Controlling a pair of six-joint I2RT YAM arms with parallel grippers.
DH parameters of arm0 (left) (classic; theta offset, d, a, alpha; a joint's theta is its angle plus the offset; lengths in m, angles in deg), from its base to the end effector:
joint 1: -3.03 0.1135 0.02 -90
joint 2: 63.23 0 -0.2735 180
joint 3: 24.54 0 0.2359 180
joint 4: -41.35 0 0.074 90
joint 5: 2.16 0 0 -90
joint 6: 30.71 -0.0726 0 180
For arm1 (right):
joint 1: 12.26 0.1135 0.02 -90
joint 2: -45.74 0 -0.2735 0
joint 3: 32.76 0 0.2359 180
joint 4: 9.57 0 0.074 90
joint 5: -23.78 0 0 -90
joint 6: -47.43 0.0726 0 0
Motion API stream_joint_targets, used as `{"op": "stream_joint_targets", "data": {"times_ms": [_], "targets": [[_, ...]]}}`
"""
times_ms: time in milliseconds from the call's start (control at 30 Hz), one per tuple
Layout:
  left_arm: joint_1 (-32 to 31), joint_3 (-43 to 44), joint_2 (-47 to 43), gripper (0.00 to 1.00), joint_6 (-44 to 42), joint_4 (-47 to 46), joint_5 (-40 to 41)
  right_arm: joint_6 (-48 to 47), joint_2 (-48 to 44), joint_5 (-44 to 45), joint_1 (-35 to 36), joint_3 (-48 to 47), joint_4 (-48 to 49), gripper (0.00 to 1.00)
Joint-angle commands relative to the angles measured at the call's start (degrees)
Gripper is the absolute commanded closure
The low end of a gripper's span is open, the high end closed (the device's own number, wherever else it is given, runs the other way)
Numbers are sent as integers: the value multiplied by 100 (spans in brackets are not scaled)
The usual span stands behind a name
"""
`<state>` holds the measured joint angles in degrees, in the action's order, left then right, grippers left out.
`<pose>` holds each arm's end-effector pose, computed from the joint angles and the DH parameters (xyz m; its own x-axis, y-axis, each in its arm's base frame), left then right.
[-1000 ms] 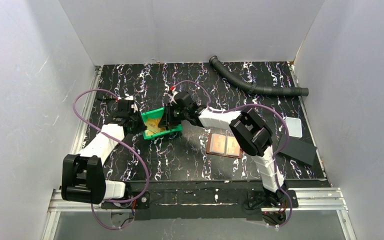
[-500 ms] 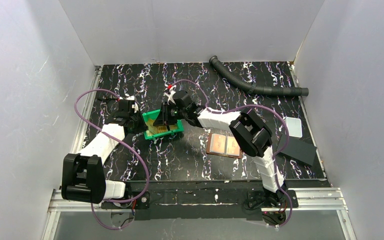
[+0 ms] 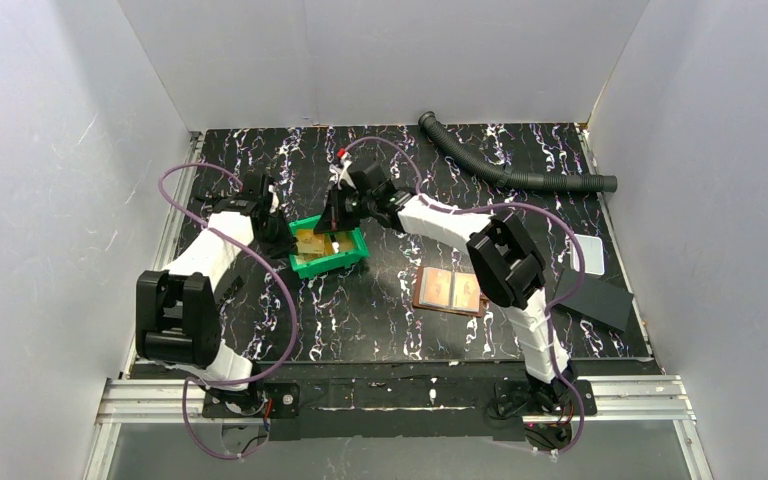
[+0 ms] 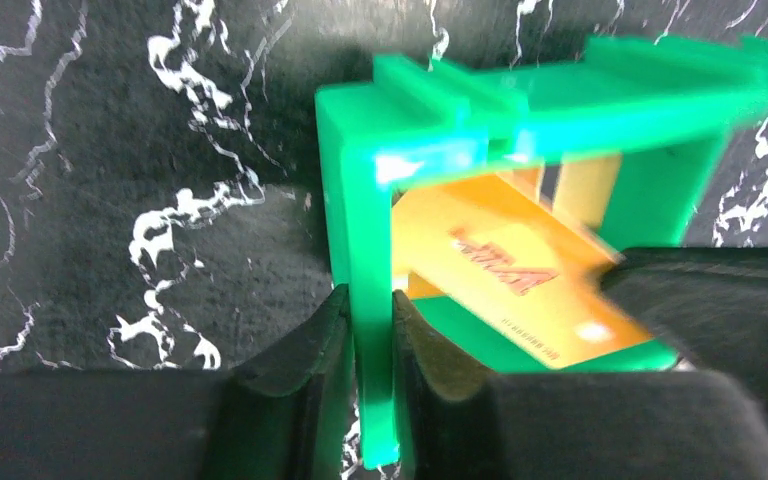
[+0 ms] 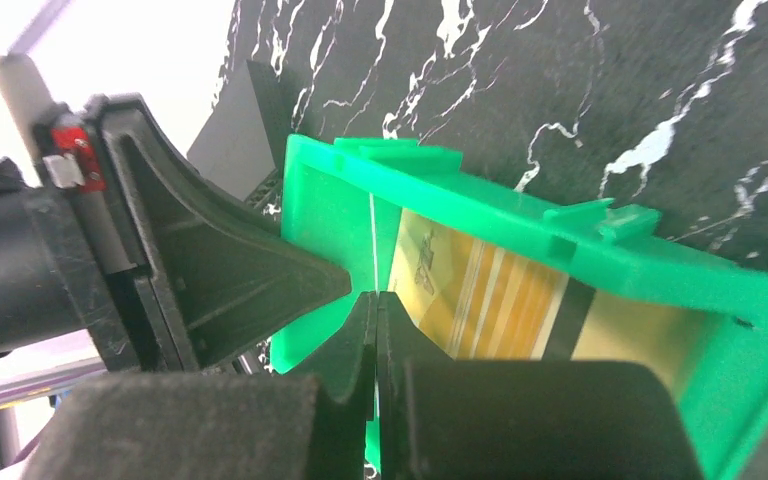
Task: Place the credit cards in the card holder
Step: Pick up the credit card from the storage box, then insert the credit card into the card holder.
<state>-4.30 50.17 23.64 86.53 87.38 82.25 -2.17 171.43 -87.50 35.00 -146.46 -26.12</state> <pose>0.3093 -0.0469 0.2126 -0.8308 -0.3524 -0.4308 -0.2276 0.9214 -0.3149 0.3436 0.4106 0.2190 -0.8307 -0.0091 -0.5566 -0.4758 0.5307 0.7014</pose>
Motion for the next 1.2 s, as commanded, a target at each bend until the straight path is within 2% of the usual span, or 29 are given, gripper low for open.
{"op": "stream_joint_targets", "data": {"times_ms": [0,133,300,467,533,667,767,867,967,1033,1100,1167], "targets": [[79,399,46,69,136,1233,-540,-24,-504,-88,-336,-385,-51,99],[127,635,-75,52,88,1381,-669,134,-681,-284,-490,-355,107,99],[183,1079,-199,43,-32,1768,-747,382,-924,-577,-560,-102,378,99],[184,1424,-786,35,-160,1969,-746,1132,-1869,-718,-804,1443,1437,99],[182,1504,-1151,22,-169,1957,-899,1375,-2303,-775,-982,2060,1730,99],[141,1312,-1893,8,213,1456,-1704,1658,-3266,-768,-1264,3318,2308,99],[-59,836,-2382,6,1005,605,-2385,1818,-4114,-756,-1513,4181,2673,99],[-633,-67,-2953,6,2367,-990,-2597,2102,-4824,-749,-1798,4943,3061,99],[-1486,-1384,-3530,6,3767,-2958,-1607,2506,-5522,-665,-2069,5594,3454,99],[-2088,-2039,-3754,6,4409,-3970,-757,2640,-5894,-548,-2173,5750,3428,99],[-2618,-2371,-3733,7,4659,-4620,-11,2758,-6203,-390,-2214,5802,3303,99],[-2947,-2415,-3428,7,4730,-5097,280,2836,-6396,-264,-2215,5794,3242,99]]}}
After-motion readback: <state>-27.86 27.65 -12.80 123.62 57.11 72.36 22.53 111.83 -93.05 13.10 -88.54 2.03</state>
